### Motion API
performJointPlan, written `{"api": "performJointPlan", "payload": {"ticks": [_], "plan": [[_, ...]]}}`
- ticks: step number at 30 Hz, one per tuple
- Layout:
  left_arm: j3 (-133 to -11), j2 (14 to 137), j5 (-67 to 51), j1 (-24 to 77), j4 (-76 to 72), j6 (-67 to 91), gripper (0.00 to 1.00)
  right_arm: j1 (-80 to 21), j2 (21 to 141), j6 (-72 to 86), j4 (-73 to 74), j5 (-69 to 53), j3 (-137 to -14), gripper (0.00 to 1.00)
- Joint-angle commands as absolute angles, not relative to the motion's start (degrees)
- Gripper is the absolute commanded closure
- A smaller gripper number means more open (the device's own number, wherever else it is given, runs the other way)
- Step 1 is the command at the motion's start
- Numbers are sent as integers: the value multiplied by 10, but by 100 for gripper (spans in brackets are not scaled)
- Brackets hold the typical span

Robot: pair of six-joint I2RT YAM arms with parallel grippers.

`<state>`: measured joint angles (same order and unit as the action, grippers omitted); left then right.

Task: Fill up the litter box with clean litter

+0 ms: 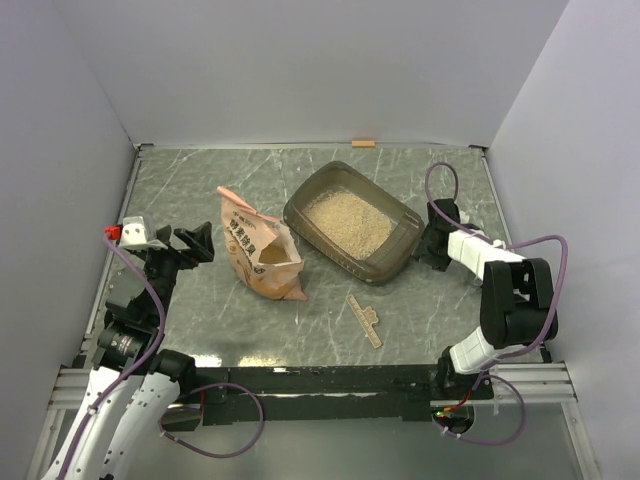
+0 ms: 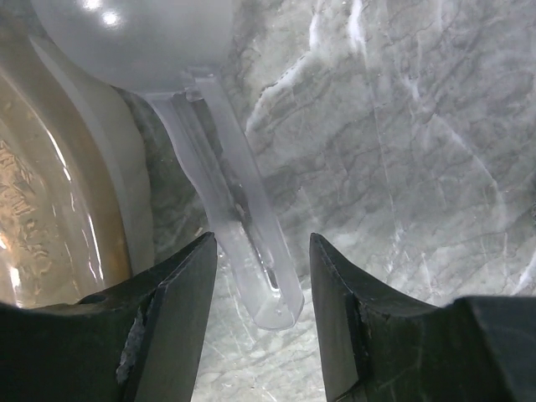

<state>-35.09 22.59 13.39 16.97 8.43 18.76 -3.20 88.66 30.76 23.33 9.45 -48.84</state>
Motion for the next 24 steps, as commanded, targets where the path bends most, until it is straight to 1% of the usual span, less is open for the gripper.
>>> {"api": "performJointPlan", "payload": {"ticks": [1, 5, 7, 10, 11, 14, 19, 24], "plan": [[-359, 219, 137, 171, 72, 188, 1, -29, 888, 307, 240, 82, -501, 46], [-359, 219, 137, 171, 71, 189, 1, -28, 904, 304, 237, 64, -498, 48], [-359, 219, 135, 171, 72, 188, 1, -28, 911, 301, 241, 55, -500, 50], [-359, 218, 136, 171, 72, 188, 1, -28, 923, 299, 245, 47, -503, 68], [-359, 218, 137, 171, 73, 187, 1, -28, 924, 300, 244, 47, -503, 81], [-358, 217, 138, 171, 73, 188, 1, -28, 913, 303, 243, 55, -497, 100], [-359, 221, 135, 171, 72, 188, 1, -29, 881, 302, 258, 89, -492, 100], [-360, 224, 125, 171, 73, 188, 1, -37, 767, 298, 298, 136, -489, 100]]}}
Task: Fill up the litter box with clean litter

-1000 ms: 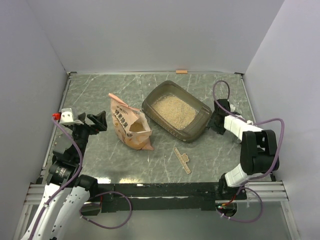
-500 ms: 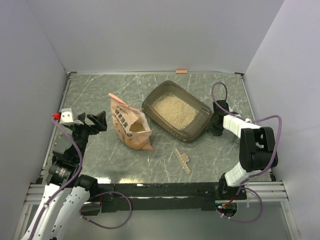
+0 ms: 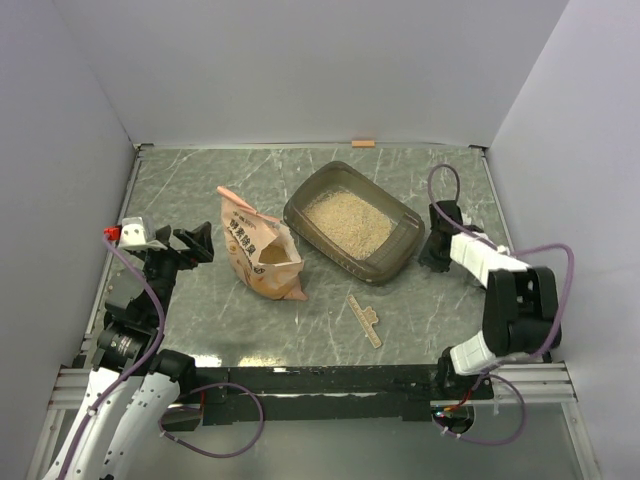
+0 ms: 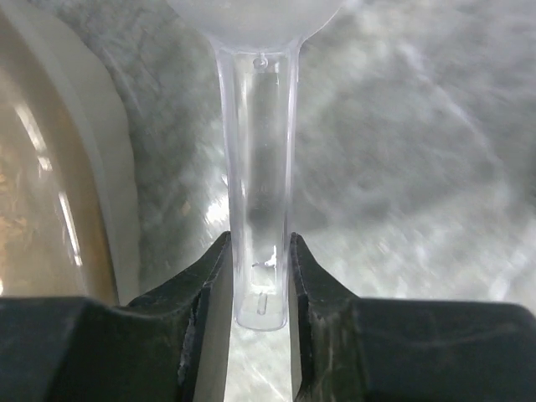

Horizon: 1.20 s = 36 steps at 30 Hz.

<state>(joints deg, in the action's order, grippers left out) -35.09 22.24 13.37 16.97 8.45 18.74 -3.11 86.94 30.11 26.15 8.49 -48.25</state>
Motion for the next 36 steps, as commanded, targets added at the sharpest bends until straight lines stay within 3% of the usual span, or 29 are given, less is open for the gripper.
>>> {"api": "performJointPlan", "payload": {"ticks": [1, 7, 10, 12, 19, 23, 27, 36], "plan": [[-361, 224, 123, 171, 76, 188, 1, -42, 745, 298, 306, 141, -490, 100], [-363, 223, 96, 172, 68, 179, 3, -97, 547, 278, 376, 169, -526, 100], [-380, 243, 54, 172, 75, 173, 3, -117, 471, 229, 355, 55, -544, 100], [-407, 259, 5, 172, 87, 164, 3, -184, 443, 203, 352, 12, -564, 100], [-471, 264, -141, 172, 98, 123, 3, -301, 487, 162, 406, -215, -666, 100], [-465, 232, -242, 172, 66, 80, 3, -330, 498, 149, 366, -430, -669, 100], [-466, 239, -385, 172, 57, 34, 3, -374, 551, 137, 394, -553, -697, 100], [-421, 205, -446, 198, 38, -49, 3, -472, 581, 118, 443, -592, -716, 100]]}}
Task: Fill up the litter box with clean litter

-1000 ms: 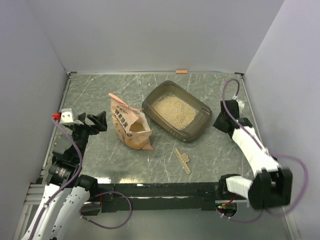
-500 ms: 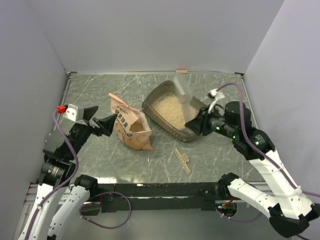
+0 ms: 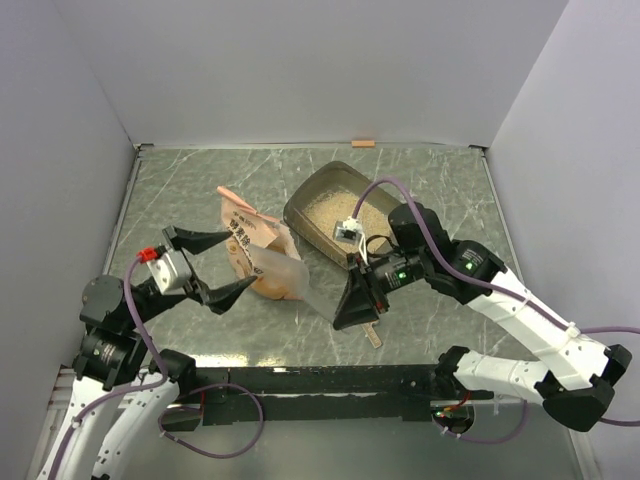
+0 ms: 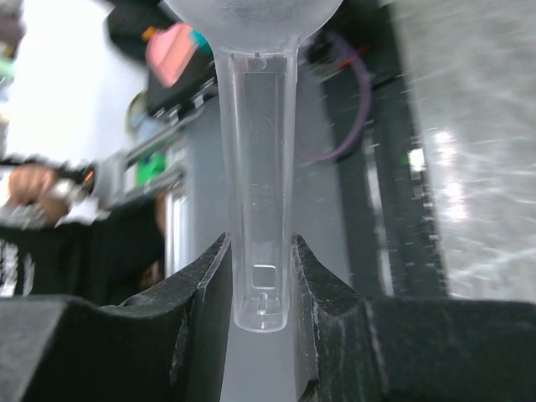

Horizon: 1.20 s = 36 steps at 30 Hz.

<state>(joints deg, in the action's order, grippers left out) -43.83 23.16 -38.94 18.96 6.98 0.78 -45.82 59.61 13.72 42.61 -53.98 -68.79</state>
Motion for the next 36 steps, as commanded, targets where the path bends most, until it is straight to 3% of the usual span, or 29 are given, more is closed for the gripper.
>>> {"api": "performJointPlan", "payload": {"ticks": [1, 27, 32, 36], "plan": [[-412, 194, -453, 200, 37, -54, 3, -474, 579, 117, 453, -593, -714, 100], [-397, 177, -598, 240, 31, -98, 1, -546, 601, 84, 493, -577, -664, 100], [-391, 178, -625, 241, 17, -85, 9, -550, 602, 82, 484, -580, -656, 100], [-384, 186, -638, 243, 6, -82, 27, -551, 604, 83, 473, -584, -650, 100]]}}
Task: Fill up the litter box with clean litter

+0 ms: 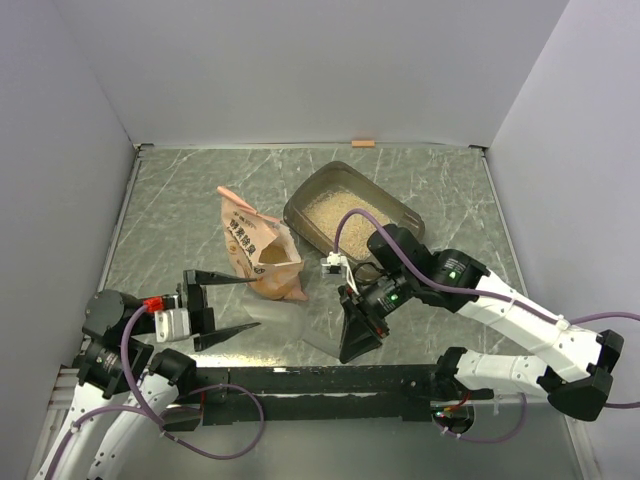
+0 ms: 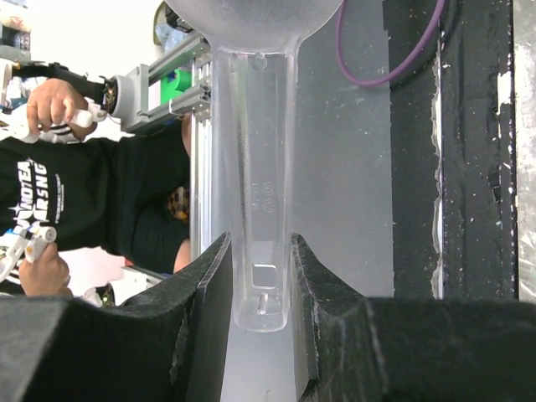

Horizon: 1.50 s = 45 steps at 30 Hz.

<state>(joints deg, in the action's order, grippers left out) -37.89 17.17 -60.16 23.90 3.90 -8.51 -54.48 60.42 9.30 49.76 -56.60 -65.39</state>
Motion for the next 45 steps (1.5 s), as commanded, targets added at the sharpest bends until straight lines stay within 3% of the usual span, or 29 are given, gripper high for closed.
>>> {"api": "performJointPlan", "payload": {"ticks": [1, 11, 16, 19, 20, 22, 23, 26, 27, 29, 30, 33, 42, 45], "plan": [[-384, 189, -641, 243, 6, -83, 29, -553, 604, 85, 469, -586, -649, 100], [-379, 197, -655, 245, -12, -77, 47, -571, 614, 93, 456, -583, -656, 100], [-376, 194, -661, 246, -20, -69, 48, -578, 618, 101, 445, -584, -659, 100], [-373, 192, -664, 246, -25, -65, 67, -579, 622, 105, 438, -586, -664, 100], [-368, 193, -662, 246, -28, -65, 77, -580, 623, 106, 435, -588, -666, 100], [-367, 195, -660, 247, -28, -67, 87, -581, 625, 108, 432, -588, -671, 100], [-367, 197, -659, 247, -27, -67, 99, -582, 626, 108, 432, -587, -673, 100], [-375, 197, -659, 247, -24, -60, 99, -581, 630, 105, 439, -577, -679, 99], [-379, 197, -653, 247, -20, -52, 99, -583, 630, 102, 441, -572, -680, 82], [-398, 202, -632, 247, -2, -46, 99, -582, 628, 98, 448, -537, -689, 65], [-407, 206, -620, 247, 20, -40, 99, -582, 622, 96, 449, -518, -693, 50], [-446, 227, -575, 247, 76, -34, 99, -579, 601, 94, 440, -426, -715, 31], [-505, 264, -409, 247, 123, 92, 99, -560, 548, 126, 304, -109, -738, 10], [-528, 301, -337, 247, 151, 131, 99, -552, 523, 133, 211, -66, -697, 7]]}}
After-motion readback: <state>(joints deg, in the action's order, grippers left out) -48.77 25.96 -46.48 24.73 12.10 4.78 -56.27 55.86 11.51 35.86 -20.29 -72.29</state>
